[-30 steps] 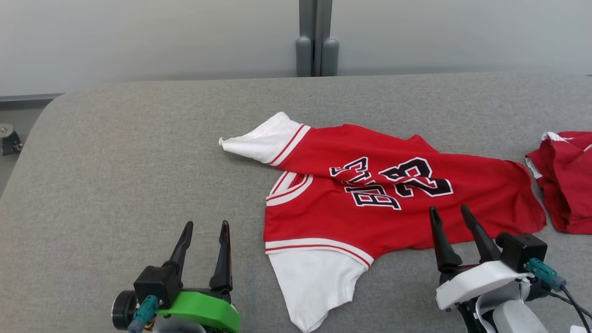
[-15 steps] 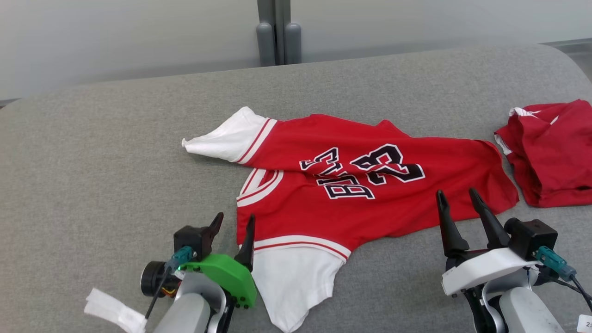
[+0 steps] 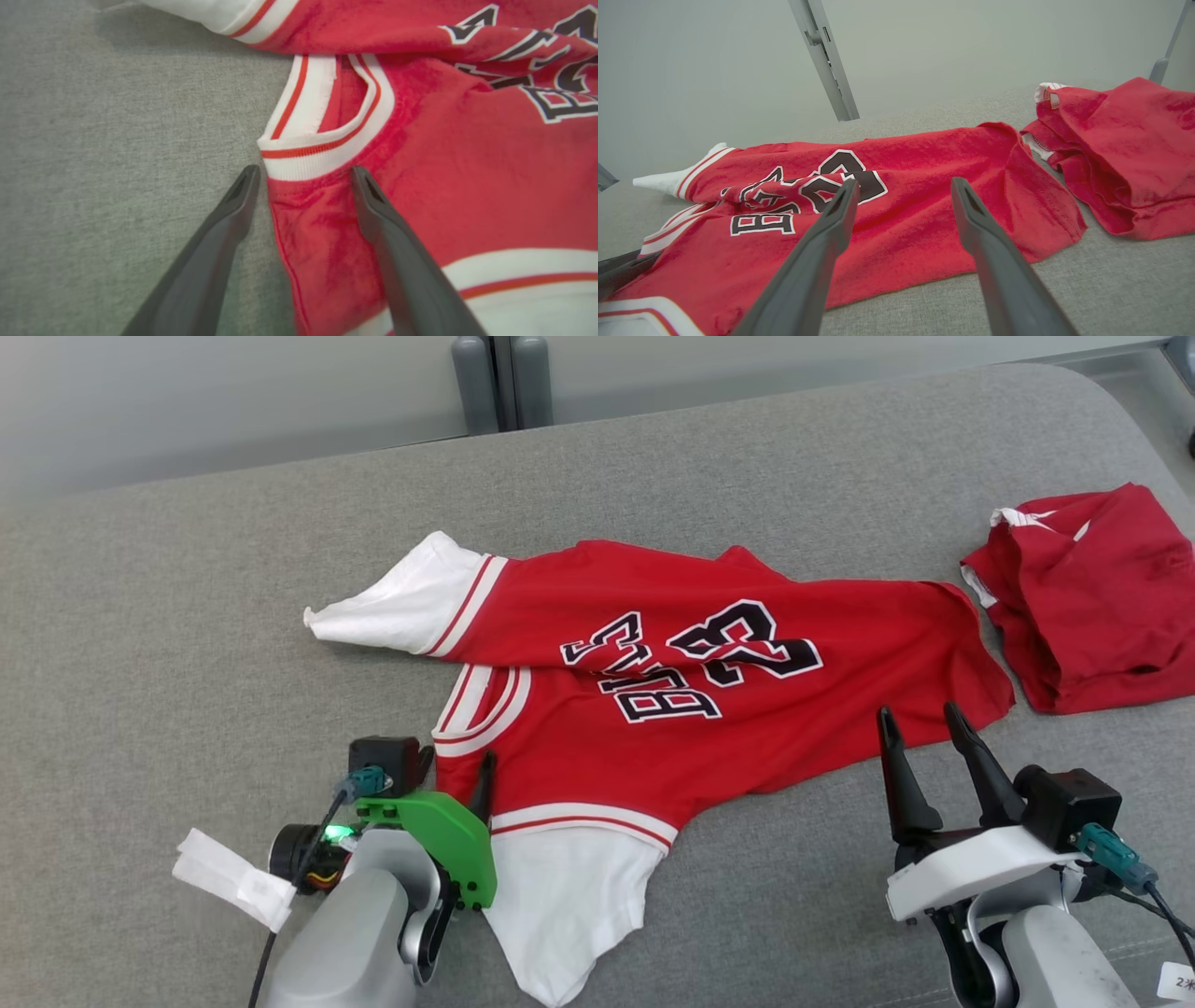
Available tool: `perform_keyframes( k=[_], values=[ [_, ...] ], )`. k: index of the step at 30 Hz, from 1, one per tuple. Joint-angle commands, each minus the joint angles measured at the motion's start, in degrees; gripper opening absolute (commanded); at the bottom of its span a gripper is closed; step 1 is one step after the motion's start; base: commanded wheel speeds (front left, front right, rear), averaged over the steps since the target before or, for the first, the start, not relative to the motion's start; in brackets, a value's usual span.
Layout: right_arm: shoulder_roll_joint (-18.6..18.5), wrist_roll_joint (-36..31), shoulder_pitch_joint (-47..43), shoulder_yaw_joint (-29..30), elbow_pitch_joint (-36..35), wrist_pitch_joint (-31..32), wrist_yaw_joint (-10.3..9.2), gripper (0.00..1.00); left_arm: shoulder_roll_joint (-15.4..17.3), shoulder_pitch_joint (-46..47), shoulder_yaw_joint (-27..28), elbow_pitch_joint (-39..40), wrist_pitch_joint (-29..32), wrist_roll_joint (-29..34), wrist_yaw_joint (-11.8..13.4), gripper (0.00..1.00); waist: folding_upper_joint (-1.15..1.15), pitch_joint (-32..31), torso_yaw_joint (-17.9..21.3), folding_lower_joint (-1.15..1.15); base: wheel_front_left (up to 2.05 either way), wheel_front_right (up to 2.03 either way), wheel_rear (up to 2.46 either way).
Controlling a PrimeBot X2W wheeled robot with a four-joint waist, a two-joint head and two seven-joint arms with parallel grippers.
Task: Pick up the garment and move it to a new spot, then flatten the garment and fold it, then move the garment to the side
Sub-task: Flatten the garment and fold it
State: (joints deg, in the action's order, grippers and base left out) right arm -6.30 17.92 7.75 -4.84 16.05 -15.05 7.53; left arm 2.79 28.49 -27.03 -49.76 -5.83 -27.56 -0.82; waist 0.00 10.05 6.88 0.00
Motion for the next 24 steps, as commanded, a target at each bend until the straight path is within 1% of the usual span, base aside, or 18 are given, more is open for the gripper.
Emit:
perform_keyframes(
  k=[1, 2, 3, 9, 13, 24],
  values=[
    [0.06, -0.29, 0.71, -0.16, 0.03, -0.16, -0.09, 1.00, 0.23, 0.73, -0.36, -0.81, 0.36, -0.71, -0.69, 0.46, 0.00, 0.13, 0.24, 0.00, 0.00, 0.00, 0.00],
    [0.13, -0.29, 0.73, -0.19, 0.05, -0.16, -0.09, 1.00, 0.22, 1.08, -0.49, -1.22, 0.15, -1.24, -0.79, 0.09, 0.00, 0.13, 0.27, 0.00, 0.00, 0.00, 0.00],
    [0.17, -0.28, 0.75, -0.16, 0.06, -0.16, -0.09, 1.00, 0.22, 1.52, -0.49, -1.38, -0.38, -1.45, -0.65, 0.00, 0.00, 0.16, 0.28, 0.00, 0.00, 0.00, 0.00],
    [0.33, -0.50, 0.98, 0.32, 0.05, -0.16, -0.09, 1.00, 0.84, 4.58, 1.17, -2.65, -5.08, -2.13, 1.40, 0.00, 0.00, 0.35, 0.05, 0.00, 0.00, 0.00, 0.00],
    [0.43, -0.46, 1.23, 0.39, 0.04, -0.16, -0.09, 1.00, 2.32, 7.09, 1.70, -3.57, -6.41, -1.74, 0.96, 0.00, 0.00, 0.68, -0.04, 0.00, 0.00, 0.00, 0.00],
    [0.63, -1.13, 2.86, -0.31, 0.97, -0.16, -0.09, 1.00, 8.88, 16.15, 0.83, -8.24, -6.17, 1.00, 0.44, 0.00, 0.00, 2.24, 0.98, 0.00, 0.00, 0.00, 0.00]
  ],
)
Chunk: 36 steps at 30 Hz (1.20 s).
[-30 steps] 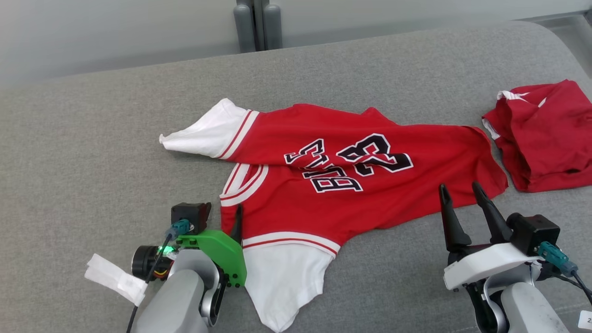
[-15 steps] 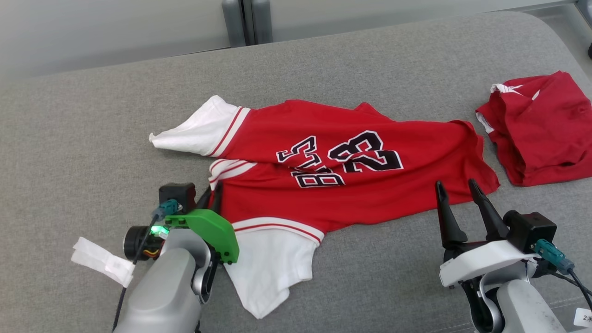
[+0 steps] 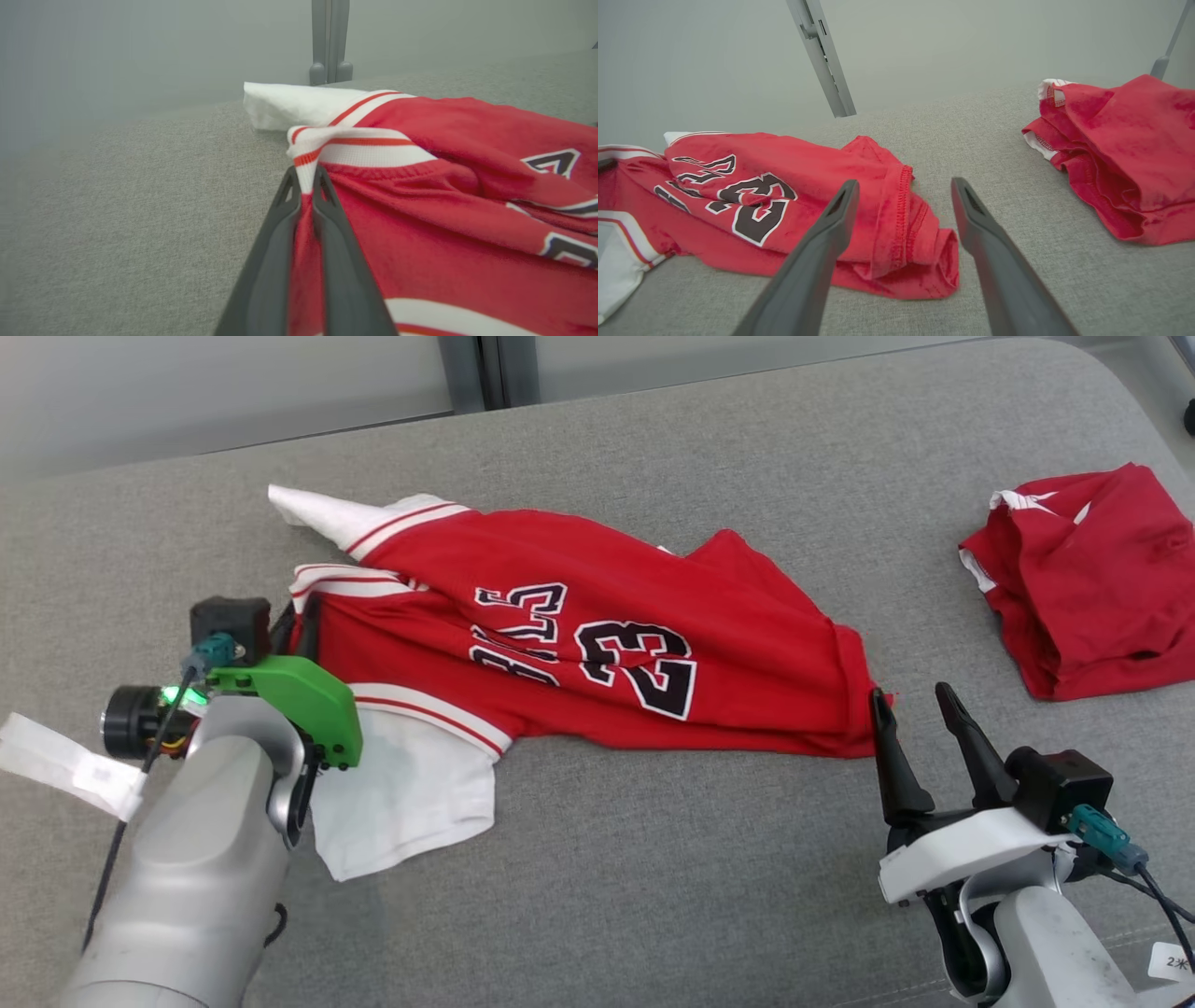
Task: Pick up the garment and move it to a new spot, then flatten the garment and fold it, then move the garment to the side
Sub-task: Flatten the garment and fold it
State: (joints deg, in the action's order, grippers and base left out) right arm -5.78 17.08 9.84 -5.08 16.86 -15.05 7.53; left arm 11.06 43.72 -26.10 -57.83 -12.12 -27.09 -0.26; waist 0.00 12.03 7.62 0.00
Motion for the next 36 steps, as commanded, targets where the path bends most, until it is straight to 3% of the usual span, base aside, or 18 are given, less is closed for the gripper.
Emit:
perform_keyframes(
  k=[1, 2, 3, 4, 5, 14, 16, 19, 23, 27, 36],
  values=[
    [0.17, -0.27, 0.93, -0.13, 0.31, -0.16, -0.09, 1.00, 1.03, 1.65, -0.26, -0.92, 0.21, 0.78, -0.26, 0.00, 0.00, 0.42, 0.35, 0.00, 0.00, 0.00, 0.00],
    [0.21, -0.29, 1.05, -0.17, 0.42, -0.16, -0.09, 1.00, 1.24, 2.02, -0.43, -1.45, 0.28, 0.83, -0.55, 0.00, 0.00, 0.49, 0.42, 0.00, 0.00, 0.00, 0.00],
    [0.25, -0.31, 1.09, -0.17, 0.52, -0.16, -0.09, 1.00, 1.30, 2.28, -0.66, -1.93, 0.35, 0.84, -0.86, 0.38, 0.00, 0.52, 0.48, 0.00, 0.00, 0.00, 0.00],
    [0.28, -0.32, 1.11, -0.16, 0.67, -0.16, -0.09, 1.00, 1.30, 2.59, -0.65, -2.58, 0.27, 0.72, -1.10, 0.82, 0.00, 0.51, 0.52, 0.00, 0.00, 0.00, 0.00],
    [0.34, -0.31, 1.13, -0.08, 0.79, -0.16, -0.09, 1.00, 1.29, 2.71, -0.50, -2.98, 0.14, 0.40, -1.11, 1.00, 0.00, 0.46, 0.53, 0.00, 0.00, 0.00, 0.00],
    [0.58, -0.29, -0.30, 0.53, 0.97, -0.16, -0.09, 1.00, 1.06, -2.07, 2.09, -1.62, -2.92, -1.42, 0.33, 1.00, 0.00, -1.96, -1.48, 0.00, 0.00, 0.00, 0.00],
    [0.53, -0.21, -0.77, 0.58, 0.65, -0.16, -0.09, 1.00, 1.31, -4.03, 3.71, 1.68, -3.08, -1.85, 1.06, 1.00, 0.00, -2.72, -2.32, 0.00, 0.00, 0.00, 0.00],
    [0.52, 0.07, -1.65, 0.57, -0.13, -0.16, -0.09, 1.00, 2.80, -9.42, 6.02, 11.42, -3.02, 1.61, 4.58, 1.00, 0.00, -3.88, -3.77, 0.00, 0.00, 0.00, 0.00],
    [-0.09, -0.28, -2.81, -0.37, -1.17, -0.17, -0.09, 1.00, 1.74, -18.13, 9.99, 23.50, -3.06, 3.89, 6.93, 1.00, 0.00, -5.44, -5.58, 0.00, 0.00, 0.00, 0.00],
    [-0.97, -0.34, -3.70, -0.52, -1.98, -0.17, -0.09, 1.00, -0.28, -26.76, 12.69, 31.83, -3.06, 5.65, 7.49, 1.00, 0.00, -6.87, -7.21, 0.00, 0.00, 0.00, 0.00],
    [-1.19, -0.15, -4.97, -0.86, -3.51, -0.17, -0.09, 1.00, -6.05, -38.90, 15.92, 41.22, -3.05, 9.20, 7.48, 1.00, 0.00, -8.77, -8.38, 0.00, 0.00, 0.00, 0.00]
  ],
)
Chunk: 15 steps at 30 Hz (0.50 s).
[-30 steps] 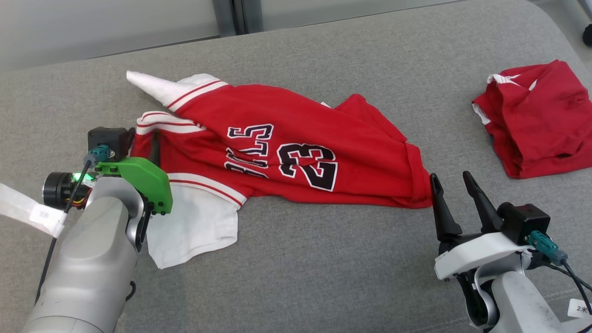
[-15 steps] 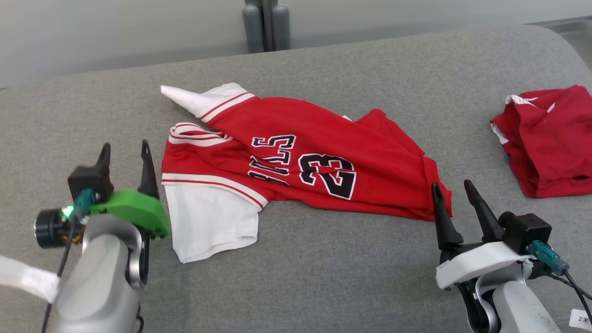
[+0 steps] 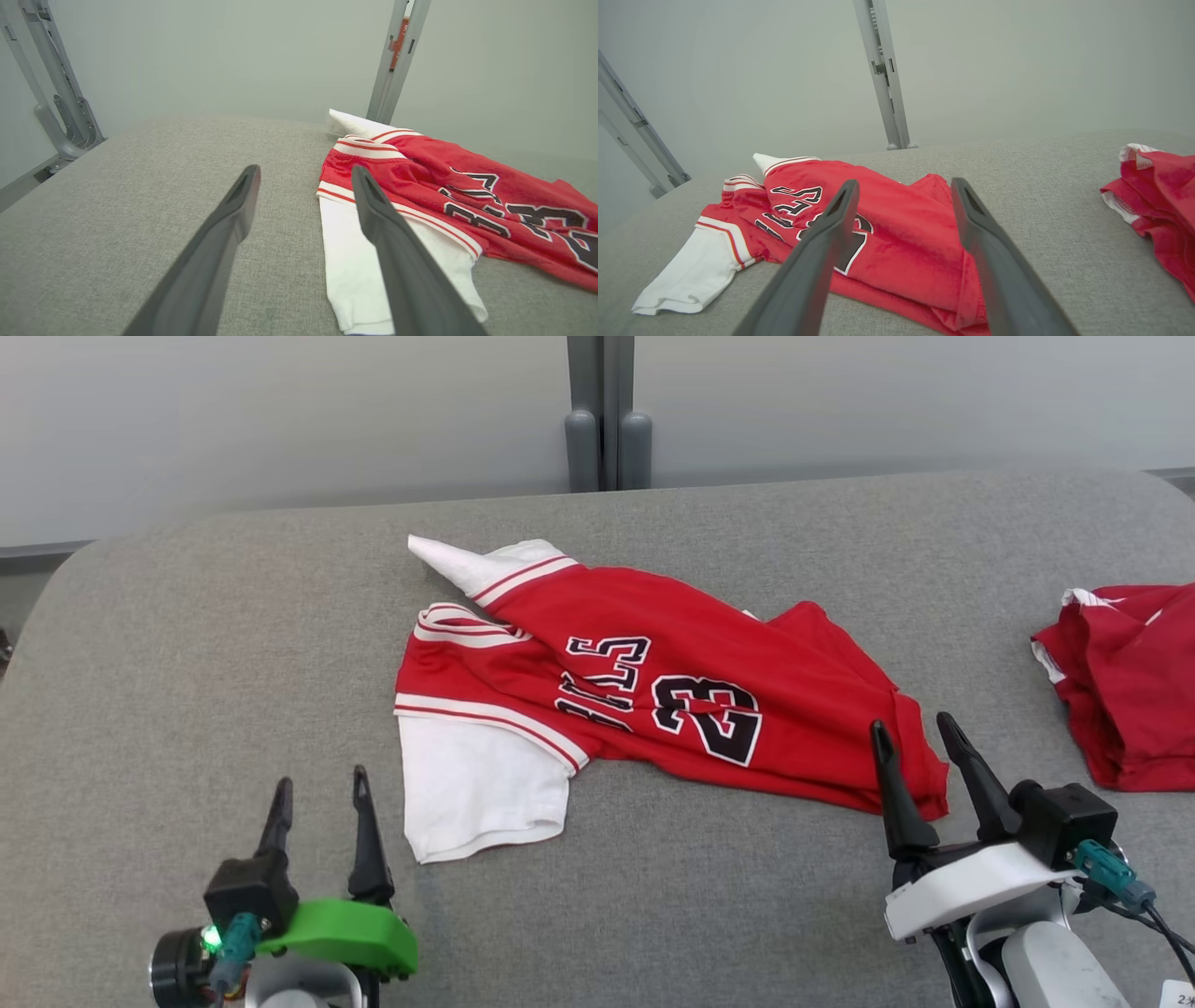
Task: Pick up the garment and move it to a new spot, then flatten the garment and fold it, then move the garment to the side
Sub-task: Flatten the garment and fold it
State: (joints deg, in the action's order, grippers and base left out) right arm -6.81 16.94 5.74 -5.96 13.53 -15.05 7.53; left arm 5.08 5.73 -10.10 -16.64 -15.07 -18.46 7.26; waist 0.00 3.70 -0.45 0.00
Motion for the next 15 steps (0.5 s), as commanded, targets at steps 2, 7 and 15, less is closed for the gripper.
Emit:
perform_keyframes(
  k=[2, 7, 15],
  values=[
    [-0.18, 0.06, -1.11, -0.12, -0.33, -0.17, -0.09, 1.00, -0.59, -2.49, -0.34, 0.30, -0.06, 2.15, 0.05, 1.00, 0.00, -0.83, -0.26, 0.00, 0.00, 0.00, 0.00],
    [0.30, -0.49, -1.82, 0.23, -0.59, -0.17, -0.09, 1.00, -1.56, -4.30, 0.06, 0.16, -0.06, 3.69, -0.72, 1.00, 0.00, -1.26, -0.09, 0.00, 0.00, 0.00, 0.00],
    [0.58, -0.72, -1.03, -0.62, -0.65, -0.17, -0.09, 1.00, -1.96, -2.85, -1.49, -5.00, -0.07, 4.31, -3.39, 1.00, 0.00, -0.67, 0.76, 0.00, 0.00, 0.00, 0.00]
  ],
)
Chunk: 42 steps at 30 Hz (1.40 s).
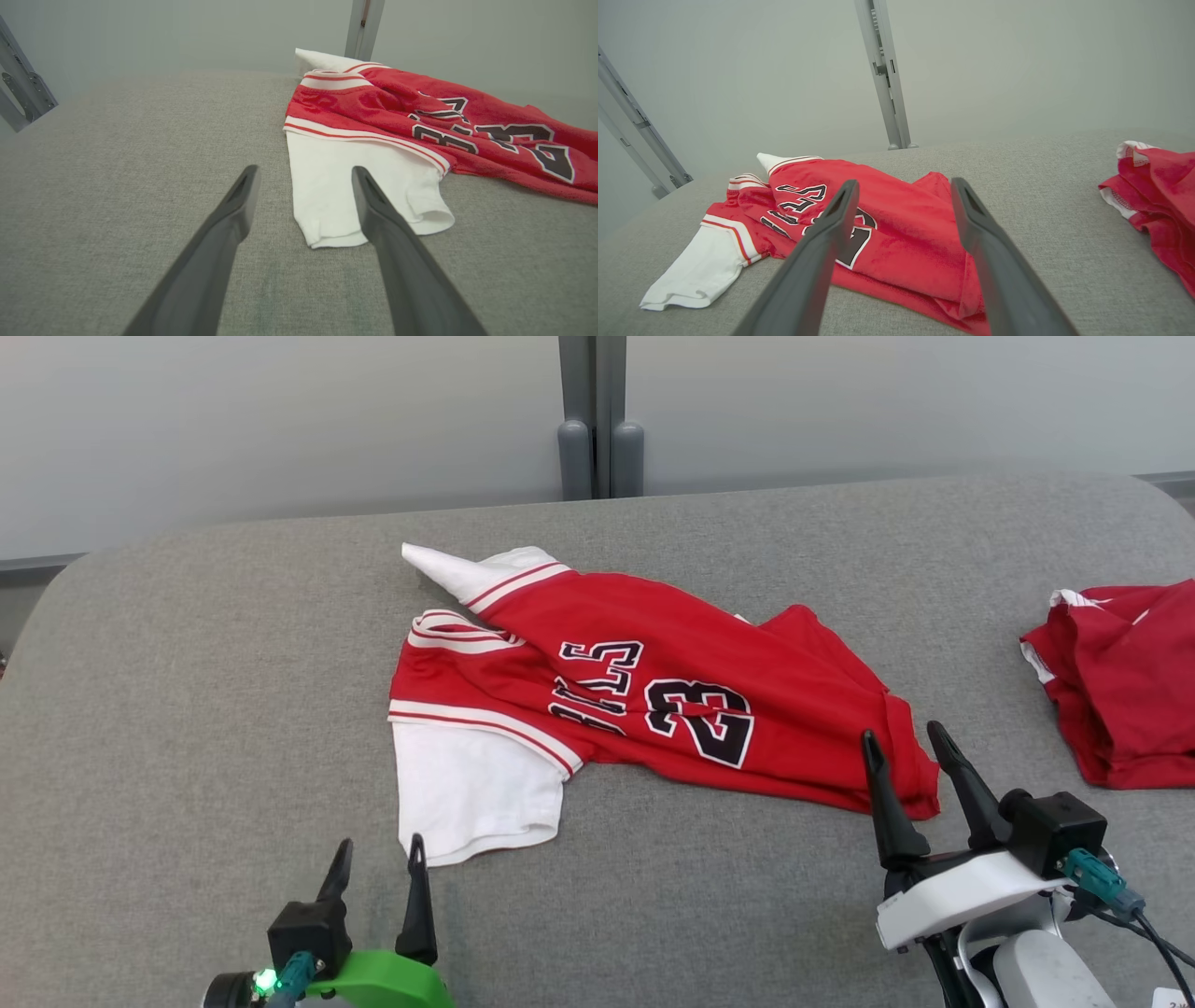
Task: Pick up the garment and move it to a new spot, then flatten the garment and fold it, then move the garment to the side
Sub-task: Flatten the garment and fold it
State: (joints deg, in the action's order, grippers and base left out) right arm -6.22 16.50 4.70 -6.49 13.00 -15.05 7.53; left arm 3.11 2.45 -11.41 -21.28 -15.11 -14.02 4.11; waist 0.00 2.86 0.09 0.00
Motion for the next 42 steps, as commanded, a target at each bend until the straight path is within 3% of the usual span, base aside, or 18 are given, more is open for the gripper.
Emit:
perform_keyframes(
  k=[1, 7, 17, 23, 24, 25, 26, 32, 42],
  values=[
    [0.06, -0.30, 0.13, -0.34, -0.01, -0.17, -0.09, 1.00, 0.04, 1.25, -0.26, -1.87, -0.02, -0.43, -0.61, 1.00, 0.00, 0.35, 0.46, 0.00, 0.00, 0.00, 0.00],
    [-0.31, -0.06, 0.74, -0.91, 0.73, -0.17, -0.09, 1.00, 0.04, 4.27, -0.77, -9.55, 0.01, -1.49, -1.40, 1.00, 0.00, 1.52, 1.91, 0.00, 0.00, 0.00, 0.00],
    [-0.73, -0.34, 1.69, -1.09, 0.95, -0.17, -0.09, 1.00, 0.28, 9.93, 0.65, -19.84, 1.49, -3.63, 0.07, 1.00, 0.00, 3.63, 3.97, 0.00, 0.00, 0.00, 0.00],
    [-0.66, -0.34, 1.91, -0.70, 1.30, -0.17, -0.09, 1.00, 0.57, 11.78, -0.41, -24.48, 2.76, -3.41, -0.73, 1.00, 0.00, 4.02, 4.42, 0.00, 0.00, 0.00, 0.00],
    [-0.62, -0.37, 1.94, -0.66, 1.38, -0.17, -0.09, 1.00, 0.55, 11.86, -0.68, -25.04, 2.88, -3.36, -0.83, 0.56, 0.00, 4.01, 4.43, 0.00, 0.00, 0.00, 0.00],
    [-0.57, -0.41, 1.91, -0.53, 1.59, -0.17, -0.09, 1.00, 0.53, 11.91, -1.09, -25.69, 3.06, -3.32, -1.46, 0.18, 0.00, 3.94, 4.43, 0.00, 0.00, 0.00, 0.00],
    [-0.54, -0.50, 1.82, -0.37, 1.87, -0.17, -0.09, 1.00, 0.48, 11.87, -1.37, -26.06, 3.07, -3.26, -1.76, 0.00, 0.00, 3.84, 4.41, 0.00, 0.00, 0.00, 0.00],
    [0.29, -2.03, 1.02, 2.19, 5.74, -0.17, -0.09, 1.00, 0.46, 11.63, -1.99, -26.51, 1.60, -3.72, -2.82, 0.00, 0.00, 2.30, 3.92, 0.00, 0.00, 0.00, 0.00],
    [2.66, -3.13, 2.98, 8.77, 18.16, 2.31, -0.09, 1.00, 0.24, 9.39, -0.55, -16.63, -0.04, -3.13, -2.07, 0.00, 0.00, 0.94, 2.29, 0.00, 0.00, 0.00, 0.00]
  ],
)
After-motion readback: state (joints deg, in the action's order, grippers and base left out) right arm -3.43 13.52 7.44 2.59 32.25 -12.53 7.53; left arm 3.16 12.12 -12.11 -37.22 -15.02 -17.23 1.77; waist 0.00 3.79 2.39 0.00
